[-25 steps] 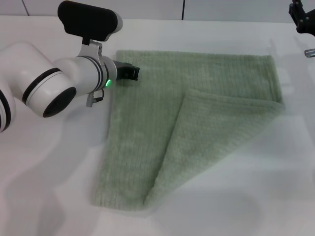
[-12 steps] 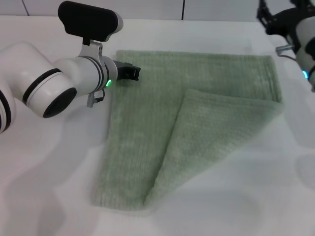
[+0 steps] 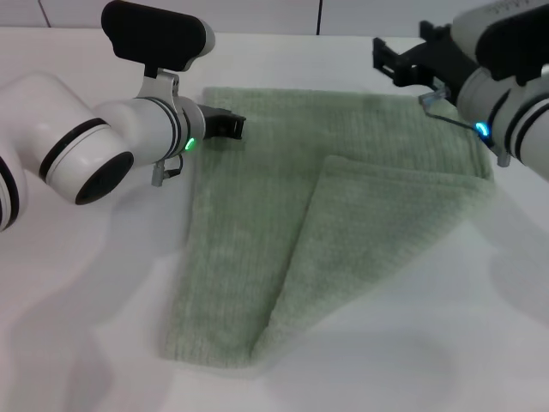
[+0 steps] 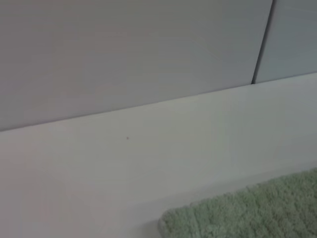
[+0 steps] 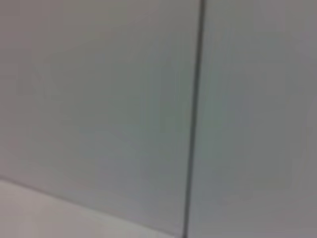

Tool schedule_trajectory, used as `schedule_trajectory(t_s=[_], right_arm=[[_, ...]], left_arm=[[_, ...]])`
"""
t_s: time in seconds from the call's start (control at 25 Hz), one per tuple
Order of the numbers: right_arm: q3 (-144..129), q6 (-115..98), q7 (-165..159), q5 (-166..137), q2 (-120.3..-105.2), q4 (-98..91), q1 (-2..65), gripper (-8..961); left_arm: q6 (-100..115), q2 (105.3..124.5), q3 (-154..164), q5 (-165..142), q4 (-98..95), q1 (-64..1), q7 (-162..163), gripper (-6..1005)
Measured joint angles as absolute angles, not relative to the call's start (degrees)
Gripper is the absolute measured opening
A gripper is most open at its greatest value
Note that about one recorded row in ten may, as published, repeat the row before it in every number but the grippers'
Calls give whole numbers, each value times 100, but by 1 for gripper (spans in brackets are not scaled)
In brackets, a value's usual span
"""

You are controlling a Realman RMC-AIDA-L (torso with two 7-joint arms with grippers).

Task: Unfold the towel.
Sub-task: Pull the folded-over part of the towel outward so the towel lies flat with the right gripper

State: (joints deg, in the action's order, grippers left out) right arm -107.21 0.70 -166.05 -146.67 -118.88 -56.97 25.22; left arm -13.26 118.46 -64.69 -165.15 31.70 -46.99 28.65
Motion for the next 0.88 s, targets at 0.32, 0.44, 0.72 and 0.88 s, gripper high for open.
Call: schedule_trajectory(t_s=[0.32, 0.44, 0.72, 0.88], right_arm=[[-10707, -1494, -16446, -14670, -11868, -6671, 2416, 673], [-10705, -1890, -16388, -14669, -11864, -6862, 2421, 670], [-10637, -2664, -16281, -14660, -11868, -6996, 2585, 664], [-10582, -3040, -16251, -14625, -11879, -7009, 2708, 660]], left_arm=[[-1318, 11839, -6469, -16515, 3159, -4702, 2865, 19], [-1323, 11839, -6469, -16515, 3170, -4694, 2865, 19], [-1338, 11838, -6469, -16520, 3189, -4678, 2853, 19], [-1356, 11841, -6509, -16517, 3198, -4669, 2725, 19]])
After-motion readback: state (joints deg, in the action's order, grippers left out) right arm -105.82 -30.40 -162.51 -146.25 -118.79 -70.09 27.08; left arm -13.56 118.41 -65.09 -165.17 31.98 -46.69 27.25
